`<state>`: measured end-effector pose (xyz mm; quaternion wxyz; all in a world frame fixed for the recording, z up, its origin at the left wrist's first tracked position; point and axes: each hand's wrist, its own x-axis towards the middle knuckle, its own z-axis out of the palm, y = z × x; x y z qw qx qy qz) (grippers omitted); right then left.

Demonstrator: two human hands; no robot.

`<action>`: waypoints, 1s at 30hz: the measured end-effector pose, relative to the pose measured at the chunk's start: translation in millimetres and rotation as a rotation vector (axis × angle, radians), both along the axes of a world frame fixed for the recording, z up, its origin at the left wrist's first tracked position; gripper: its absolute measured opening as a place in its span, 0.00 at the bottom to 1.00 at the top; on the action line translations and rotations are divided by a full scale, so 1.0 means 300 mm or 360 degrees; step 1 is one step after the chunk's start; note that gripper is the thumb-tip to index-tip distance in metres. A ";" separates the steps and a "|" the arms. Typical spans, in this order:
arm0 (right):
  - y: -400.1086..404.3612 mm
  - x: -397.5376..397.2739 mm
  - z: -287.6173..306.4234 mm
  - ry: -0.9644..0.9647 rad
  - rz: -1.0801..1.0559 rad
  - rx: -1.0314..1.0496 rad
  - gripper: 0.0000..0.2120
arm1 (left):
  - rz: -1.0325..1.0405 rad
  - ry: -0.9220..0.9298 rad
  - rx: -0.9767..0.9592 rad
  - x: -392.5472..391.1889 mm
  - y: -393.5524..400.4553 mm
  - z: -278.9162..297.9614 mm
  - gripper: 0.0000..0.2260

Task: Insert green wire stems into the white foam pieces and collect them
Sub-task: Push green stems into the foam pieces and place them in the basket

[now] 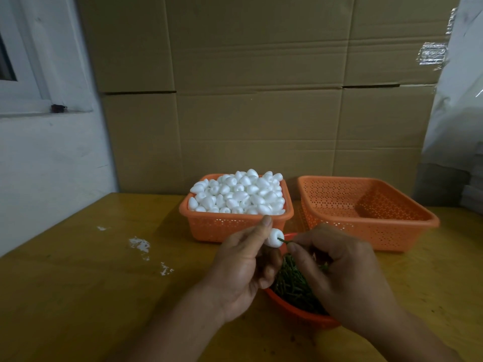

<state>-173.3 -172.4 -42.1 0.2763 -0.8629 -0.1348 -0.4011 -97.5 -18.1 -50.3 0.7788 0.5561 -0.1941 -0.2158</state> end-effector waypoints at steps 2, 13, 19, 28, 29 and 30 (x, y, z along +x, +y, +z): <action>0.000 -0.002 -0.001 0.0024 -0.0029 -0.0061 0.04 | 0.0019 -0.0071 0.0039 -0.003 -0.002 -0.003 0.15; 0.008 -0.005 -0.004 0.0071 -0.0134 -0.0021 0.09 | 0.0105 -0.0193 0.0057 -0.009 -0.010 -0.012 0.15; 0.006 -0.010 -0.006 0.0088 -0.0083 -0.0001 0.09 | 0.0151 -0.0279 0.0059 -0.006 -0.015 -0.019 0.14; 0.003 -0.003 -0.009 0.0154 -0.0220 0.0112 0.09 | 0.0044 -0.0218 -0.0052 -0.002 -0.006 -0.013 0.08; 0.003 -0.004 -0.008 0.0153 -0.0227 0.0132 0.08 | 0.0035 -0.0227 -0.0059 -0.003 -0.006 -0.013 0.08; 0.004 -0.004 -0.006 0.0153 -0.0226 0.0155 0.08 | 0.0033 -0.0235 -0.0069 -0.003 -0.006 -0.013 0.08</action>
